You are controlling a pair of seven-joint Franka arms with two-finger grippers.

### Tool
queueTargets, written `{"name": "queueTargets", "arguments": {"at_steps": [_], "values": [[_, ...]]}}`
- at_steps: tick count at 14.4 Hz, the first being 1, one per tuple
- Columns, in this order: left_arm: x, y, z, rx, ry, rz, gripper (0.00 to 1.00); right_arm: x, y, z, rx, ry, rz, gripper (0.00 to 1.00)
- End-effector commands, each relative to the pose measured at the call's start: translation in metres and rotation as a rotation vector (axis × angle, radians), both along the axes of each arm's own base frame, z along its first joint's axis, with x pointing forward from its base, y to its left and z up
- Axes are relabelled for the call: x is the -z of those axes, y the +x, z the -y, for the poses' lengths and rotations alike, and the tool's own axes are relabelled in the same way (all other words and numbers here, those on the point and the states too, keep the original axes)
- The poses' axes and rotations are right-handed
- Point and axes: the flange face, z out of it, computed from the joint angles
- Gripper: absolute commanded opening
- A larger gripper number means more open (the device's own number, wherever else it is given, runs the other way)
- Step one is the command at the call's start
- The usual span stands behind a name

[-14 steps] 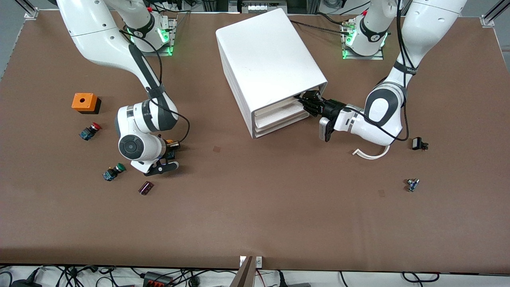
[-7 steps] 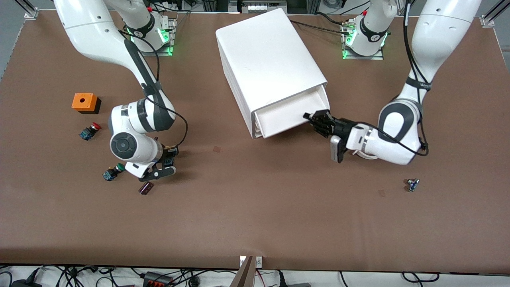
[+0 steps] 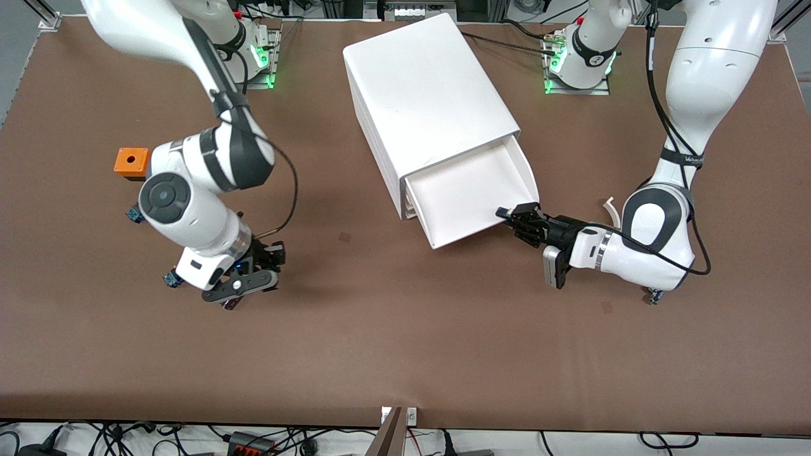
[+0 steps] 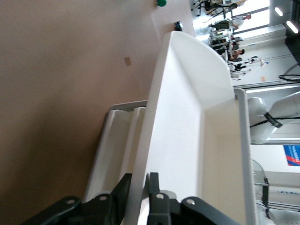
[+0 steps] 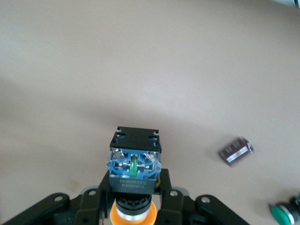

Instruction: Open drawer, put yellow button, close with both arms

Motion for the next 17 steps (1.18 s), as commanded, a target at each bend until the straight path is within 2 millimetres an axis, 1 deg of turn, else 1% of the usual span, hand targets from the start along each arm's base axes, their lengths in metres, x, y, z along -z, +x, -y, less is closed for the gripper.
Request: {"name": "queueTargets", "arguments": {"at_steps": [1, 2, 3, 4, 5, 7, 9, 10, 11, 13, 14, 15, 16, 17], "values": [[0.006, 0.013, -0.019, -0.026, 0.07, 0.027, 1.0, -0.056, -0.017, -0.061, -0.065, 0.009, -0.008, 0.0], [-0.007, 0.013, -0.023, -0.018, 0.074, 0.03, 1.0, -0.07, -0.024, -0.08, -0.047, 0.01, -0.024, 0.0], [-0.019, 0.011, -0.024, -0.014, 0.092, 0.009, 1.0, -0.081, -0.032, -0.095, -0.025, 0.004, -0.039, 0.0], [-0.038, 0.01, -0.029, -0.029, 0.141, -0.03, 1.0, -0.094, -0.042, -0.113, -0.01, 0.006, -0.046, 0.0], [-0.056, 0.008, -0.031, -0.04, 0.205, -0.058, 1.0, -0.1, -0.048, -0.124, 0.004, 0.012, -0.047, 0.0], [-0.097, 0.001, -0.025, -0.08, 0.38, -0.094, 1.0, -0.111, -0.072, -0.166, -0.004, 0.031, -0.029, 0.0], [-0.128, -0.009, -0.026, -0.121, 0.588, -0.12, 1.0, -0.12, -0.094, -0.21, -0.054, 0.059, 0.004, 0.0], [-0.143, -0.013, -0.027, -0.137, 0.683, -0.101, 1.0, -0.119, -0.103, -0.23, -0.077, 0.071, 0.021, 0.0], [-0.157, -0.014, -0.031, -0.147, 0.78, -0.06, 1.0, -0.122, -0.111, -0.246, -0.097, 0.082, 0.034, 0.0], [-0.173, -0.014, -0.041, -0.148, 0.944, 0.022, 1.0, -0.124, -0.124, -0.271, -0.117, 0.123, 0.073, 0.0], [-0.187, -0.006, -0.051, -0.154, 1.017, 0.089, 1.0, -0.12, -0.131, -0.285, -0.118, 0.142, 0.089, 0.0], [-0.2, 0.002, -0.061, -0.16, 1.08, 0.152, 1.0, -0.115, -0.132, -0.293, -0.109, 0.161, 0.104, 0.0], [-0.212, 0.008, -0.067, -0.17, 1.115, 0.195, 1.0, -0.108, -0.138, -0.306, -0.105, 0.18, 0.117, 0.0], [-0.218, 0.015, -0.073, -0.203, 1.128, 0.211, 1.0, -0.1, -0.138, -0.311, -0.1, 0.189, 0.123, 0.0]]}}
